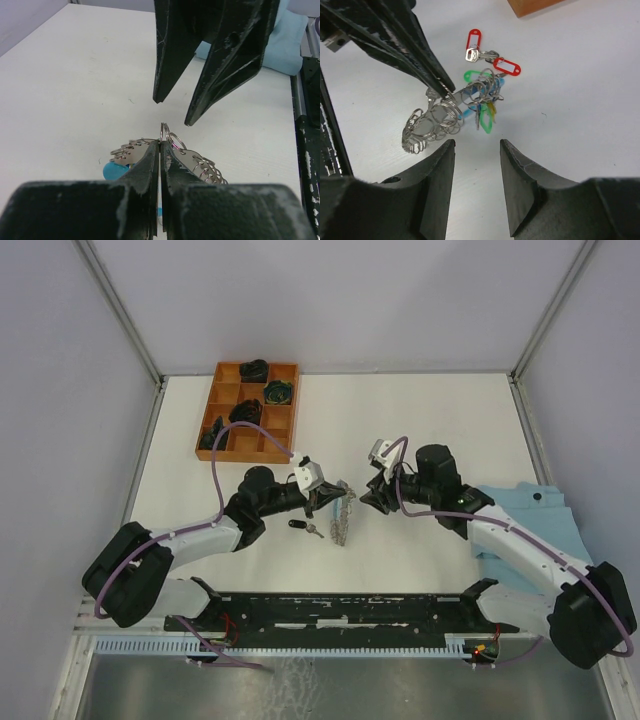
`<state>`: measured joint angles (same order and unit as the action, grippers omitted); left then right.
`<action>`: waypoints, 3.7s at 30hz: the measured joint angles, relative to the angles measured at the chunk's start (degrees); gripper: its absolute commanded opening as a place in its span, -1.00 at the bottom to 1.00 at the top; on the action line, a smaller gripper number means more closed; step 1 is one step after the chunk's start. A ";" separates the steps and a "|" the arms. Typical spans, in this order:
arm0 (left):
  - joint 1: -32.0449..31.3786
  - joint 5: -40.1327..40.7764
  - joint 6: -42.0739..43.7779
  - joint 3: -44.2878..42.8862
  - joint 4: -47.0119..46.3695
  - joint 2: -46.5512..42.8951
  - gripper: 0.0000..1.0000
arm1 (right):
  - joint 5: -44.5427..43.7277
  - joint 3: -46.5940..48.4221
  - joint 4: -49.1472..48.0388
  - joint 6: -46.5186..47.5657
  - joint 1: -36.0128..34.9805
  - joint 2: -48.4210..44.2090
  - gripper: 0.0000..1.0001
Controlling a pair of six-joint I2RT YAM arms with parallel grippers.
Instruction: Put the keys on the keyring
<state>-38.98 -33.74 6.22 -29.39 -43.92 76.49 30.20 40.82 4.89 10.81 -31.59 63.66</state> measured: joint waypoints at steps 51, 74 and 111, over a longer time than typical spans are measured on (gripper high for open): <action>-0.04 -2.38 1.53 -2.25 5.33 -0.26 -0.95 | 7.63 13.40 12.52 17.44 -0.92 5.22 -0.19; -0.04 -2.67 4.74 -5.53 15.17 -2.40 -0.95 | 13.94 17.22 17.31 29.42 -0.92 13.49 -0.55; -0.37 13.11 0.20 1.79 14.51 -16.98 0.17 | 13.07 29.62 33.51 27.47 -0.81 19.02 -0.98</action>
<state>-39.35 -20.62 6.42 -27.59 -29.41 59.51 43.27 70.43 38.39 38.28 -32.40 82.67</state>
